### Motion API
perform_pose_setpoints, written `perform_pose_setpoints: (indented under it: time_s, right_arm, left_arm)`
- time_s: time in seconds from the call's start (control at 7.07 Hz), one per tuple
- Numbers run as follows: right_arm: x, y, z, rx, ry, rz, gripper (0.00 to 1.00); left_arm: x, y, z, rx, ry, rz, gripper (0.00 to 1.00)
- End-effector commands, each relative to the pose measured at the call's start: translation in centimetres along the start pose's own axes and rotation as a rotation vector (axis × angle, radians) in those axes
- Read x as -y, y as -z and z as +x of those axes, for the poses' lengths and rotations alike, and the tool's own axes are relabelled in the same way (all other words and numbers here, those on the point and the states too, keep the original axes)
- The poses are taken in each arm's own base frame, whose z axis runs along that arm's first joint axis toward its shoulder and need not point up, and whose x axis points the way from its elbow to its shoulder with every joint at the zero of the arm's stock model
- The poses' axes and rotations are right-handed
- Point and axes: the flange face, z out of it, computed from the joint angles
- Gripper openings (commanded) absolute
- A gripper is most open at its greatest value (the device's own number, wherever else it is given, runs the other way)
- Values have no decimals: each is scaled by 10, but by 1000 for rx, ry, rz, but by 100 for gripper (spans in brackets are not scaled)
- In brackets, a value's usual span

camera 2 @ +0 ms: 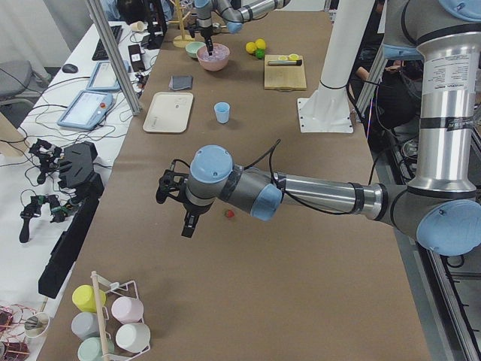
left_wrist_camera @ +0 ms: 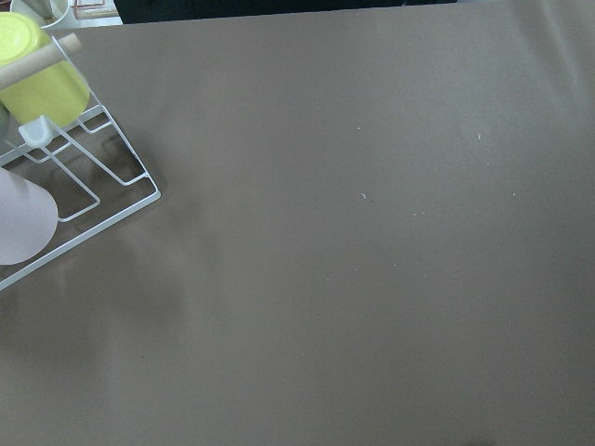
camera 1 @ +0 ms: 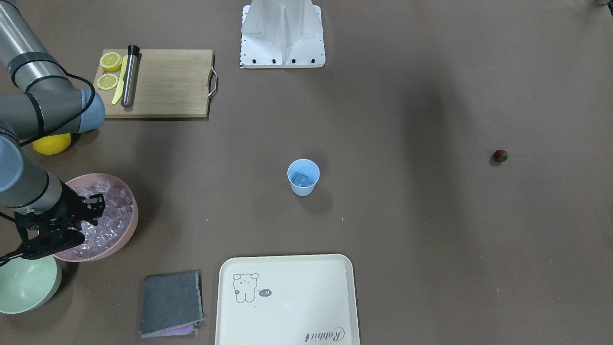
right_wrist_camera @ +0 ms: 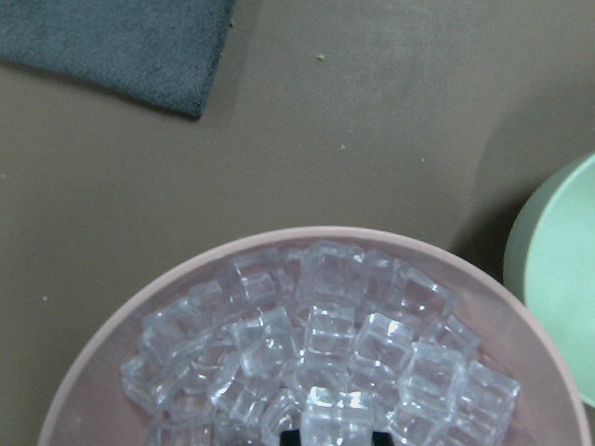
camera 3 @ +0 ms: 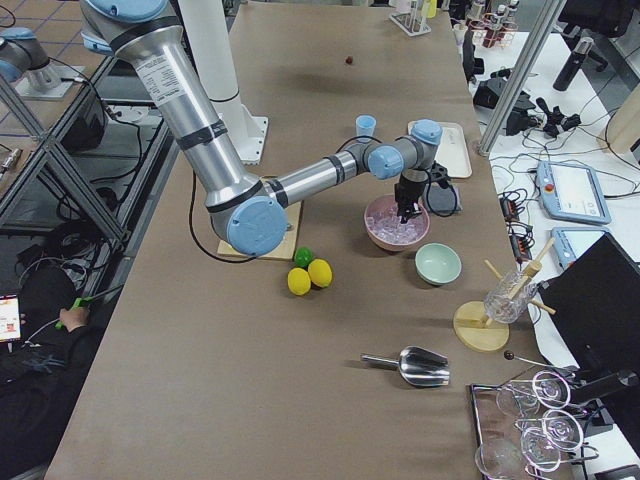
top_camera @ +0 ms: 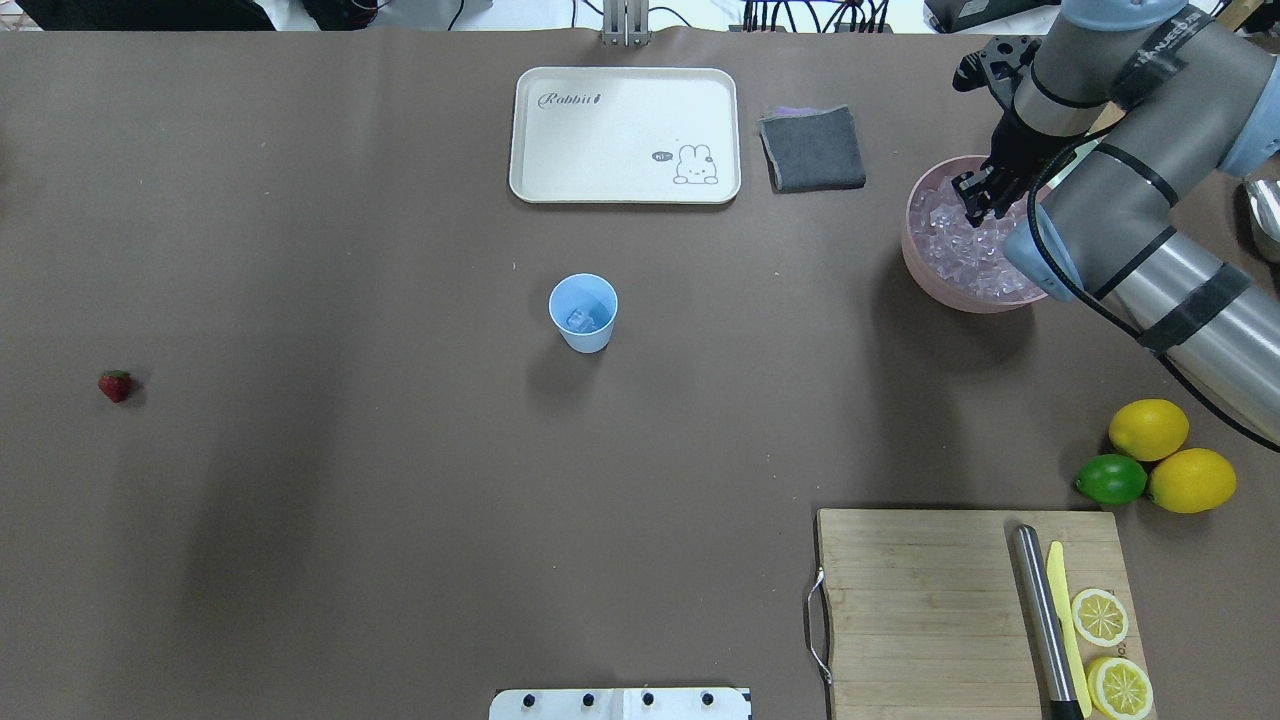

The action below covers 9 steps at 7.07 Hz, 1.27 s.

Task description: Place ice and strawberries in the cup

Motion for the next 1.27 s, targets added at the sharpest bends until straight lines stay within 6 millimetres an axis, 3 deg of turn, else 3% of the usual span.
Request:
perform_pose_setpoints:
  time_s: [0.0, 0.14, 0.28, 0.42, 0.85, 0.99, 1.13]
  right_arm:
    - [-5, 89, -24, -11, 41, -4, 0]
    - [-3, 120, -47, 41, 49, 25, 0]
    - [-6, 131, -66, 150, 35, 29, 0]
    - [-3, 137, -100, 225, 11, 62, 0]
    - [-17, 114, -287, 439, -158, 76, 0]
    - [-27, 99, -338, 397, -182, 108, 0]
    - [-25, 88, -371, 374, -211, 114, 0]
  left_arm:
    - [-3, -1, -2, 0, 2, -3, 98]
    - [-4, -2, -3, 0, 5, -5, 98]
    - [-7, -2, -4, 1, 8, -8, 98]
    - [-9, -2, -4, 1, 8, -8, 98]
    - [-11, -3, -6, 2, 13, -12, 98]
    - [-14, -5, -9, 3, 18, -17, 98]
    - [-15, -6, -10, 3, 22, -20, 98]
